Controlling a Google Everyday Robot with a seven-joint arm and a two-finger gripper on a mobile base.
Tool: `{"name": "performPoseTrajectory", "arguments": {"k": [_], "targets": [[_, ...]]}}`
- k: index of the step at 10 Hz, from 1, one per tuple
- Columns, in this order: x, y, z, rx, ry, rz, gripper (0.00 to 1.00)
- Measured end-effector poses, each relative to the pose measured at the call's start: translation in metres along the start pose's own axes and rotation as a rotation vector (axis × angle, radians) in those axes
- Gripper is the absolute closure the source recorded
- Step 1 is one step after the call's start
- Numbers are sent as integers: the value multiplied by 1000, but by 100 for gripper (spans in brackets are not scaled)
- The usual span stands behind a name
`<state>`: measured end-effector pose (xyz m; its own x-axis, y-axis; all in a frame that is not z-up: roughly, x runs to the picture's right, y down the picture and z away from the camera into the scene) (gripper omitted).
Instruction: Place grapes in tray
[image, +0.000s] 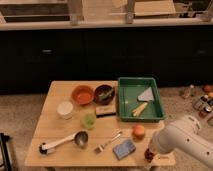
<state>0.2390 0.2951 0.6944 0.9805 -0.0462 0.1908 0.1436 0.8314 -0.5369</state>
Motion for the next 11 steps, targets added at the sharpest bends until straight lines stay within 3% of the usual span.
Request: {"name": "performPoseTrajectory", "arguments": {"k": [1,5,11], "targets": [[2,0,0,-2,5,-13,56],[12,4,6,-23,-2,-28,21],[20,6,16,-45,-18,-35,20]]}}
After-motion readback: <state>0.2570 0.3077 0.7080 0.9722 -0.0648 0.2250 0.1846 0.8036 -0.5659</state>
